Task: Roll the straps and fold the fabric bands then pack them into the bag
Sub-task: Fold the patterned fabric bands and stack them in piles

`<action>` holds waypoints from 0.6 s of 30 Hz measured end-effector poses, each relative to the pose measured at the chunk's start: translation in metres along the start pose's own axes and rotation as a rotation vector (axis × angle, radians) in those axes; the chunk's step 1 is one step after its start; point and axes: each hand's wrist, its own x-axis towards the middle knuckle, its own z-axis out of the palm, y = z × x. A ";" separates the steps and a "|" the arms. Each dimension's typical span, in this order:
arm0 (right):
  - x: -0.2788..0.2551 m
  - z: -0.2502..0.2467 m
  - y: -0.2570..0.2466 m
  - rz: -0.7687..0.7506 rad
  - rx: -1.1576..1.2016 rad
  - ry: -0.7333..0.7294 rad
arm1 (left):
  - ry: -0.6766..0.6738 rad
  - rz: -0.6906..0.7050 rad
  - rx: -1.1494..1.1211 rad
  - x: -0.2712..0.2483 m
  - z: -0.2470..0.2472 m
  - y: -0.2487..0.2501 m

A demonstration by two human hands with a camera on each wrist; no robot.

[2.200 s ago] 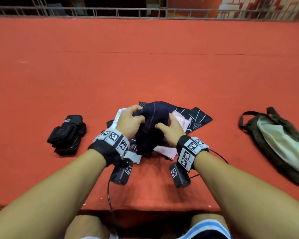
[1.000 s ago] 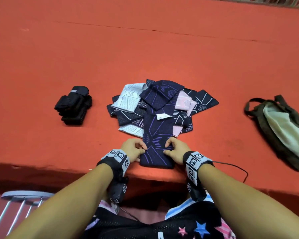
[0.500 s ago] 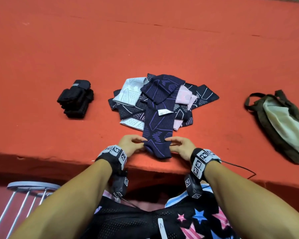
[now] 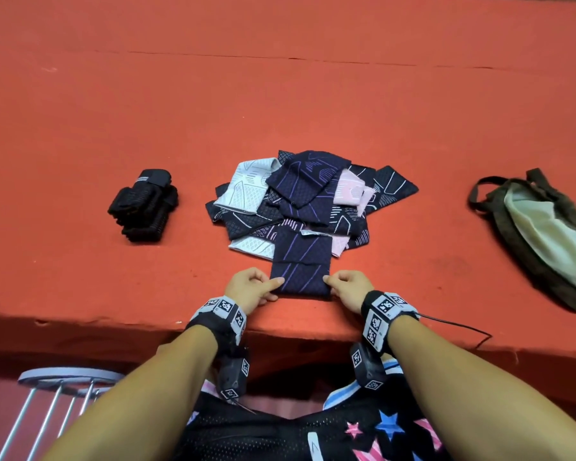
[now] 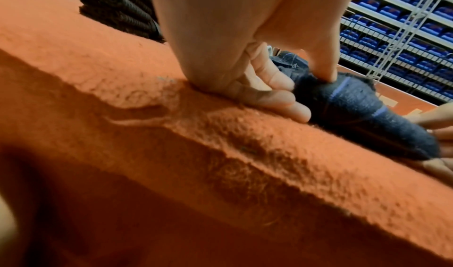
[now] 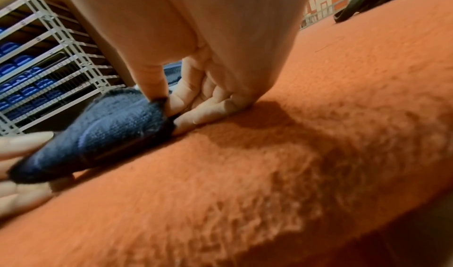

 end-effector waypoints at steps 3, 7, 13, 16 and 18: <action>0.004 0.002 0.002 -0.022 -0.012 0.032 | 0.006 0.027 0.057 0.004 0.001 -0.001; 0.008 0.004 0.007 -0.108 -0.063 0.000 | 0.026 0.138 0.155 0.008 0.004 -0.008; 0.012 0.002 0.008 -0.112 -0.083 -0.062 | -0.037 0.130 0.130 0.008 0.001 -0.007; 0.012 0.004 0.010 -0.125 -0.099 -0.060 | -0.025 0.155 0.127 0.006 0.000 -0.008; 0.012 0.004 0.011 -0.128 -0.119 -0.080 | -0.029 0.173 0.149 0.006 -0.001 -0.009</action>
